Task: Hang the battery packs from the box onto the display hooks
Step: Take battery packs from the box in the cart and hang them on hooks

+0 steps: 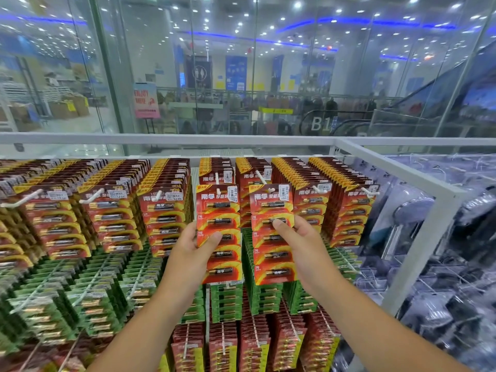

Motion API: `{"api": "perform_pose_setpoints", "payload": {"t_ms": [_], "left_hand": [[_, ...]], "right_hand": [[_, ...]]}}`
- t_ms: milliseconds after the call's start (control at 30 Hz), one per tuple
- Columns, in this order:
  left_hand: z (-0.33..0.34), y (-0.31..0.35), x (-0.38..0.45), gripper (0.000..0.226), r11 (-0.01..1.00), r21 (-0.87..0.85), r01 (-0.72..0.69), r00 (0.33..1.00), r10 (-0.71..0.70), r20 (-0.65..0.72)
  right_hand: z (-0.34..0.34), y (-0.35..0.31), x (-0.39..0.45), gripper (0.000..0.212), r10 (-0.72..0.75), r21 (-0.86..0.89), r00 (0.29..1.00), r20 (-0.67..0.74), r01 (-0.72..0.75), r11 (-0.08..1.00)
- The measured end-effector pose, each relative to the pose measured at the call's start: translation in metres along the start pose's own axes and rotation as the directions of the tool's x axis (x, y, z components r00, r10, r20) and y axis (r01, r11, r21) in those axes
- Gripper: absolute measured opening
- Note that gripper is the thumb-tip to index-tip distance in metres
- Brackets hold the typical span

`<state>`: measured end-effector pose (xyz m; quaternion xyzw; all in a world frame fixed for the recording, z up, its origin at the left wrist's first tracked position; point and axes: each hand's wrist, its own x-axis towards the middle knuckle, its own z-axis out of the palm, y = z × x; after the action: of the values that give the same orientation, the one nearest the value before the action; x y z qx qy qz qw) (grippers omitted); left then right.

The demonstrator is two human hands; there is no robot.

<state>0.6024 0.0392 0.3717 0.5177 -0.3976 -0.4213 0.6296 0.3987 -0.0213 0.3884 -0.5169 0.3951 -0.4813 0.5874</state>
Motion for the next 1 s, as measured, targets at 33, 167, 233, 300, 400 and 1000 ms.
{"api": "perform_pose_setpoints", "payload": {"t_ms": [33, 167, 233, 300, 400, 1000], "left_hand": [[0.000, -0.002, 0.003, 0.030, 1.000, 0.006, 0.003, 1.000, -0.003, -0.002], [0.005, -0.007, 0.014, 0.055, 0.998, 0.055, -0.004, 0.999, 0.006, -0.050], [0.010, -0.013, 0.023, 0.058, 0.998, 0.064, -0.007, 0.994, 0.013, -0.108], [0.016, -0.016, 0.034, 0.036, 0.998, 0.059, -0.004, 0.985, 0.014, -0.170], [0.025, -0.020, 0.054, 0.025, 0.995, 0.095, -0.022, 0.968, 0.045, -0.246], [0.039, -0.029, 0.096, 0.049, 0.953, 0.299, 0.041, 0.900, 0.095, -0.426]], "right_hand": [[0.000, 0.003, 0.004, 0.071, 0.021, -0.006, 1.000, -0.013, -0.021, 1.000], [0.004, 0.003, 0.022, 0.021, 0.045, 0.011, 0.999, -0.021, -0.045, 0.999], [0.013, 0.004, 0.030, 0.020, 0.068, 0.028, 0.996, -0.058, -0.067, 0.997], [0.021, 0.011, 0.043, 0.016, 0.059, 0.026, 0.992, -0.111, -0.057, 0.998], [0.032, 0.020, 0.061, 0.017, 0.050, -0.020, 0.982, -0.181, -0.054, 0.998], [0.047, 0.050, 0.116, 0.061, -0.026, -0.139, 0.947, -0.321, -0.020, 0.990]]}}
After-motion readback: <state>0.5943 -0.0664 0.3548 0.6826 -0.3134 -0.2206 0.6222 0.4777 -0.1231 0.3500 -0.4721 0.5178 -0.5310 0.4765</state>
